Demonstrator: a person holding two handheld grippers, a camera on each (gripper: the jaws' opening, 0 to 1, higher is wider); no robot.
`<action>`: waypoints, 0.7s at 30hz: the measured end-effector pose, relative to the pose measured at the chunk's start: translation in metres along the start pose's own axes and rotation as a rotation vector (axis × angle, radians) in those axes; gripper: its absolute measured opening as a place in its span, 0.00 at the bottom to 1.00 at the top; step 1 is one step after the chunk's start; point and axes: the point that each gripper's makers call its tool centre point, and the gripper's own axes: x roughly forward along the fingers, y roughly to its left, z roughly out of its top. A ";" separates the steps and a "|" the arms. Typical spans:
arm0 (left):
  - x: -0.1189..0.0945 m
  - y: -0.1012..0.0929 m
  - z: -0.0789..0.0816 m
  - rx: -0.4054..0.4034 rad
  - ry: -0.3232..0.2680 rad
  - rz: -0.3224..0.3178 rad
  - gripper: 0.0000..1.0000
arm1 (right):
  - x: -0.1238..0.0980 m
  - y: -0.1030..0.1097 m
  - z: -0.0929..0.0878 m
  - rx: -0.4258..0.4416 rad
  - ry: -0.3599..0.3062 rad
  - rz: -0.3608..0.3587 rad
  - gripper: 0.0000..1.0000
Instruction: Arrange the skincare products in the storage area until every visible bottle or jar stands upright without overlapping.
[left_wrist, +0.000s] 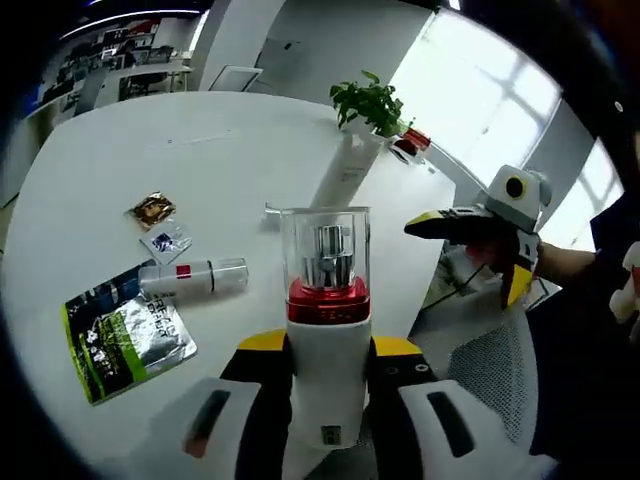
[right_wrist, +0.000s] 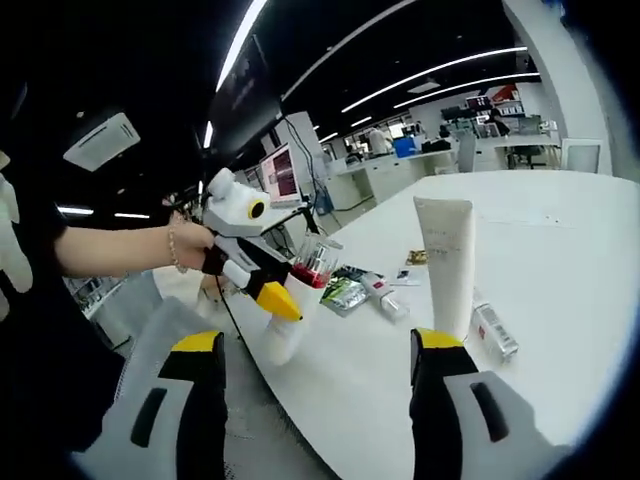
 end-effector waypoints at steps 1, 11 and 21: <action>0.001 -0.008 0.002 0.005 -0.016 -0.030 0.26 | 0.001 0.002 0.003 0.005 -0.009 0.018 0.73; -0.003 -0.056 0.021 0.106 -0.112 -0.299 0.26 | 0.020 0.021 0.036 0.037 -0.078 0.149 0.57; -0.003 -0.078 0.030 0.170 -0.150 -0.400 0.26 | 0.028 0.033 0.049 0.055 -0.125 0.216 0.44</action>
